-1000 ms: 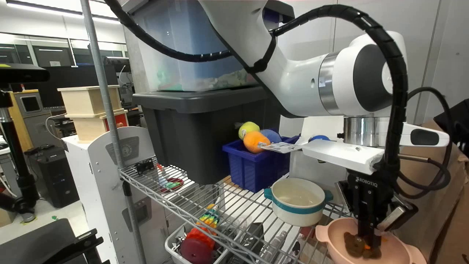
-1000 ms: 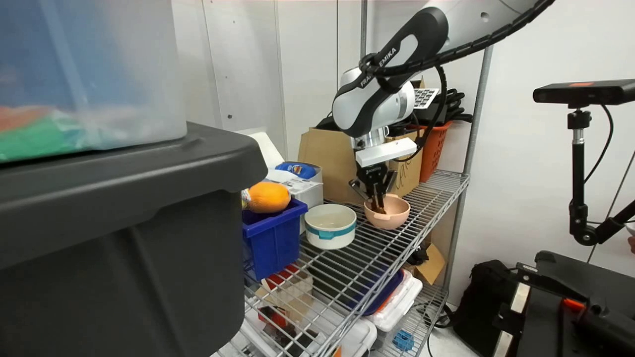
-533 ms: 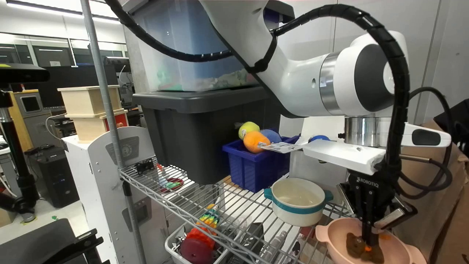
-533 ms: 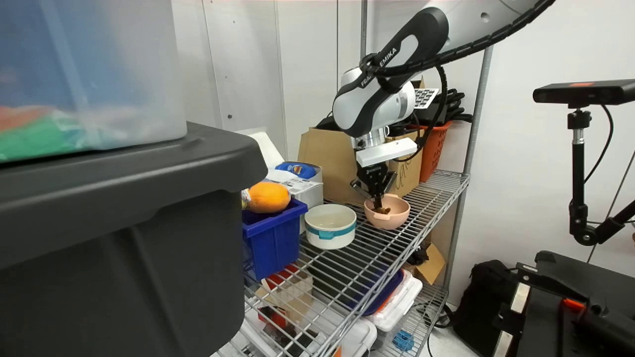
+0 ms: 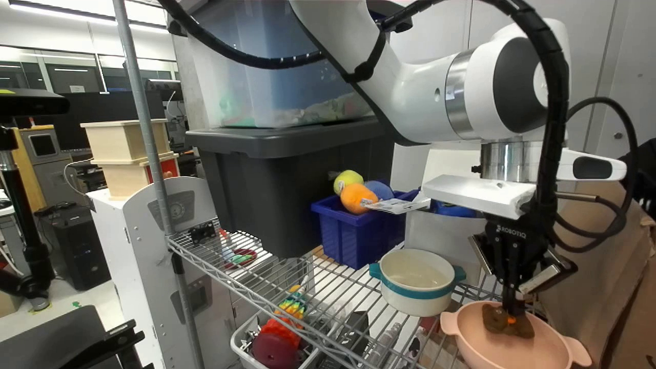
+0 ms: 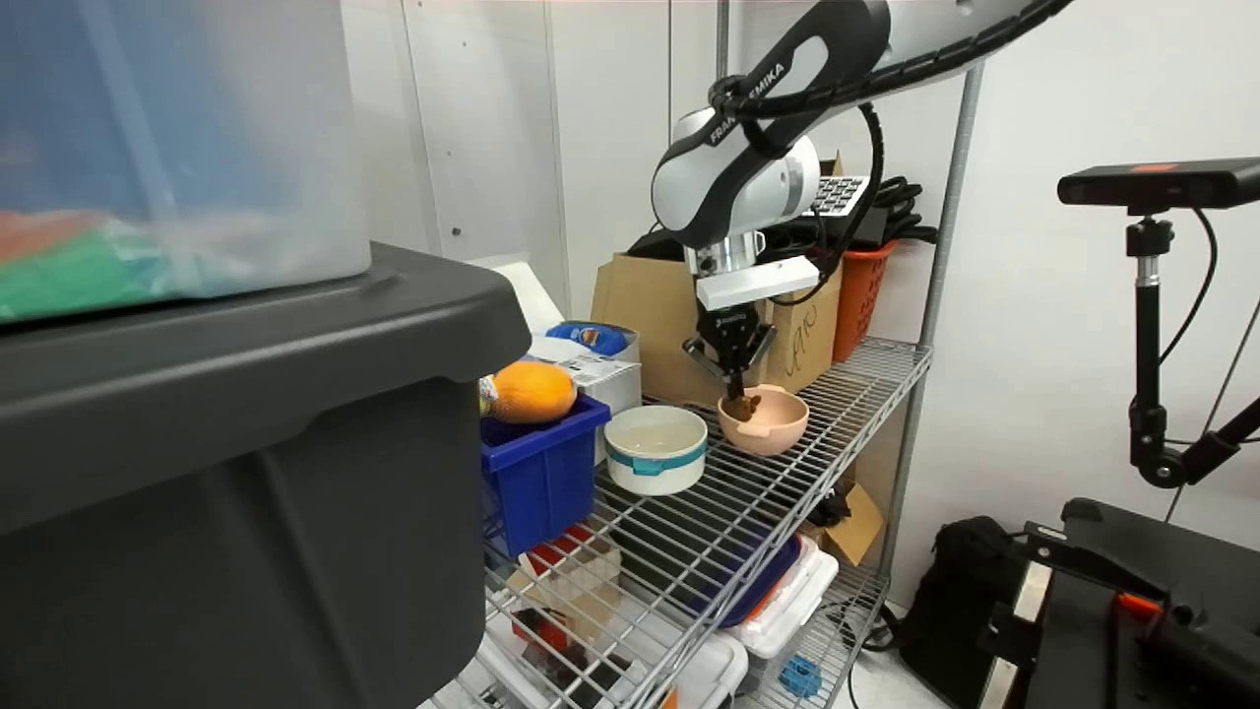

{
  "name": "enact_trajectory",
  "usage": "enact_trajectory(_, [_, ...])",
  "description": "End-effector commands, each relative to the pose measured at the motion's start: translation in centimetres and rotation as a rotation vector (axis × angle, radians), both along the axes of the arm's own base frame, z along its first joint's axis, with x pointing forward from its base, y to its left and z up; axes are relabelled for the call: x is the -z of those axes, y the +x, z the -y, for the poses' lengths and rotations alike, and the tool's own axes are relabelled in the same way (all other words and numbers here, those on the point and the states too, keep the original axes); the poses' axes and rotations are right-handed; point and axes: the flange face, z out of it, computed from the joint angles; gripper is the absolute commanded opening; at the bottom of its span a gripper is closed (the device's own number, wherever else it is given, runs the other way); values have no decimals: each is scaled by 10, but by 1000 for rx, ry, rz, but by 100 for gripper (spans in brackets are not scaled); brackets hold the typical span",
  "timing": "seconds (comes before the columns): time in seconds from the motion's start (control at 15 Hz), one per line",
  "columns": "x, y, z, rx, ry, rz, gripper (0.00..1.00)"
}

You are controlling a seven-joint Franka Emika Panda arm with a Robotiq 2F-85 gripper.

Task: Transfer the bear plushie from the pink bowl to the cream bowl

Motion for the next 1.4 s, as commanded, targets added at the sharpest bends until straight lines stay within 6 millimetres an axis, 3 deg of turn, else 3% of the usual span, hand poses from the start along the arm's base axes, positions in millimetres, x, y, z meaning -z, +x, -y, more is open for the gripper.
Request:
enact_trajectory(0.0, [-26, 0, -6, -14, 47, 14, 1])
enact_trajectory(0.4, [-56, 3, -23, -43, 79, 42, 1])
enact_trajectory(0.67, [-75, 2, -52, -78, 108, 55, 1])
enact_trajectory(0.8, [-83, 1, -68, -95, 121, 60, 14])
enact_trajectory(0.87, [-87, 1, -75, -103, 126, 61, 16])
enact_trajectory(1.0, [-91, -2, -92, -118, 136, 59, 2])
enact_trajectory(1.2, [-96, -7, -114, -140, 146, 53, 0])
enact_trajectory(1.27, [-97, -9, -119, -147, 149, 51, 5])
enact_trajectory(1.33, [-99, -10, -123, -152, 151, 49, 27])
